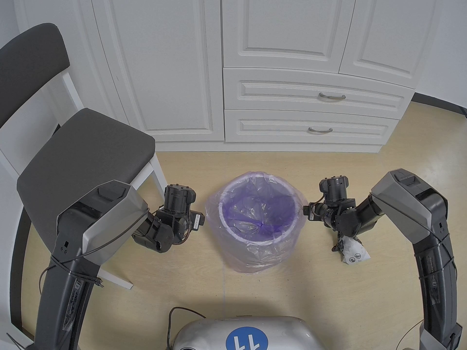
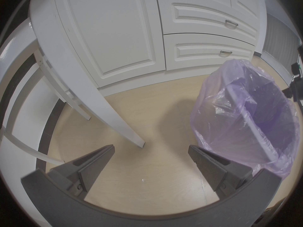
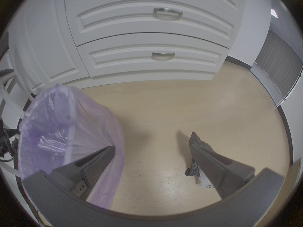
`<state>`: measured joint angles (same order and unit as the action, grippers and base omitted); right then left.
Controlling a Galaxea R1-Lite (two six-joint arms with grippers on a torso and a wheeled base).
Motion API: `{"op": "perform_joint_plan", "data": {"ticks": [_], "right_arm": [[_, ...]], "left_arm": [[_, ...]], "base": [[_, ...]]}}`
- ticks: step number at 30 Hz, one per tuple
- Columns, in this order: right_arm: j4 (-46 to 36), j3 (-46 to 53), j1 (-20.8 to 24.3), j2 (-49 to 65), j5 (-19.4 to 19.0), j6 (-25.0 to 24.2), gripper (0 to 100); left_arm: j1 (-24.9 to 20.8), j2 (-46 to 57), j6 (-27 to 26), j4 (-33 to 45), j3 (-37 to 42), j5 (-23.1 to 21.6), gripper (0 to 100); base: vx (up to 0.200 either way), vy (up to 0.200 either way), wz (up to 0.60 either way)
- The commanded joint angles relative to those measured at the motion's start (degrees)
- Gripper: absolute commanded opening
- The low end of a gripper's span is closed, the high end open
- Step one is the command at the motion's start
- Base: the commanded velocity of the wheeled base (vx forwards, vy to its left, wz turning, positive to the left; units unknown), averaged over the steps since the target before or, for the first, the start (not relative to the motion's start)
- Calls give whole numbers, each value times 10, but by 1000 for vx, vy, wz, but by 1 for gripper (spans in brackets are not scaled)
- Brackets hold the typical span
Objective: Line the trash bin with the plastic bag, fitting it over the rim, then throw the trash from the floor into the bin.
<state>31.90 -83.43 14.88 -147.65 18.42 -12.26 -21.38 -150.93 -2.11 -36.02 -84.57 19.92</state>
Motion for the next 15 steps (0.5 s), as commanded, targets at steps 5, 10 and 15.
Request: {"op": "perform_joint_plan", "data": {"ticks": [5,10,15], "right_arm": [[0,-56,-10,-73,-53,-75,100],[4,-60,-10,-86,-73,-96,100],[18,-67,-8,-103,-72,-97,100]], "left_arm": [[1,1,0,-6,-4,0,100],[3,9,4,-12,-3,0,100],[1,7,9,-50,-10,-1,100]], "base": [[0,0,0],[0,0,0],[0,0,0]]}}
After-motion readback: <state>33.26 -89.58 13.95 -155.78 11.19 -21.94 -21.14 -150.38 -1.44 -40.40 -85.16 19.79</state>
